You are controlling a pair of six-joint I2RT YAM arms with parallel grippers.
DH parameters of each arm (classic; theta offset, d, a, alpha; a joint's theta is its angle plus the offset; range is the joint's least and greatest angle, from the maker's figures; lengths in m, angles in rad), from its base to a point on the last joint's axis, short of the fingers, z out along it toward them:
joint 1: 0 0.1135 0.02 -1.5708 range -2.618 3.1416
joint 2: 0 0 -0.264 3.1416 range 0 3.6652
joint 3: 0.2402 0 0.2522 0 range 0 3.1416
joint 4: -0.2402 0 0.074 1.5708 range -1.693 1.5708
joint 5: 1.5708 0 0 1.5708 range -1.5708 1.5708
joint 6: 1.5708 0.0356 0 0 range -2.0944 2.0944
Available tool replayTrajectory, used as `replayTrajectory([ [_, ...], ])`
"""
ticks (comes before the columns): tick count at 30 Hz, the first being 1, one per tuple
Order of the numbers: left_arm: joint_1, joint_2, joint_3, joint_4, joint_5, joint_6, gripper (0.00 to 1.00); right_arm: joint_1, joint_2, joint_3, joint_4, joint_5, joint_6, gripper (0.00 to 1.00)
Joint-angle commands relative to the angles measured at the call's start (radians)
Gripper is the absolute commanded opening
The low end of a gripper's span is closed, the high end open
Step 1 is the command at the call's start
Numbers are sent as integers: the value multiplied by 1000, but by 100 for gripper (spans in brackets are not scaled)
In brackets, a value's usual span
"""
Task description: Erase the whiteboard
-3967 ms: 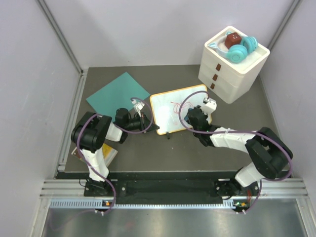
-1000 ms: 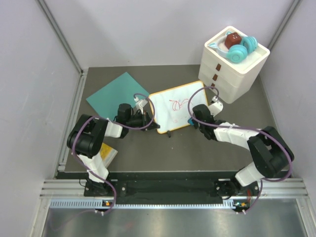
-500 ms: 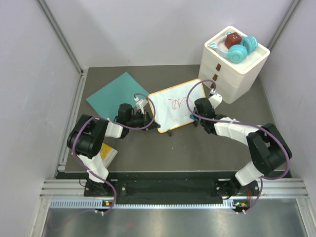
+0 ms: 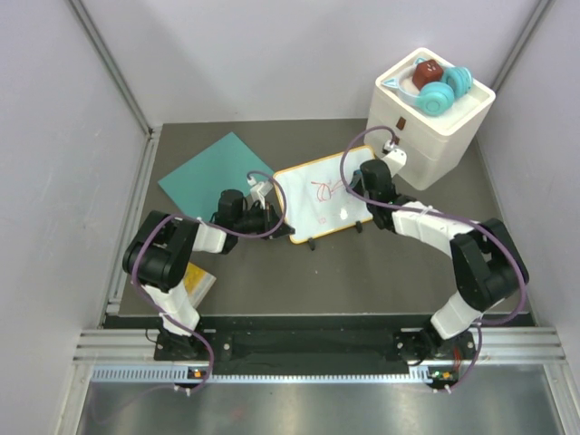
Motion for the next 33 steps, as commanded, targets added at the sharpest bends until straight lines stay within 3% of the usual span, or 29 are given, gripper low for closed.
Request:
replayTrajectory([
  [1,2,37,-5,-123,-261,111,0,-3,62,4,67,-101,28,0],
  [7,2,37,-5,-120,-258,112,0,100,81,-37,103,-92,35,0],
  [17,-2,36,-8,-118,-256,117,0,283,162,131,27,-28,-38,0],
  [24,-6,28,-11,-115,-256,123,0,241,177,233,-108,124,-66,0],
  [33,-14,27,-13,-118,-264,131,0,57,150,179,-212,100,-12,0],
])
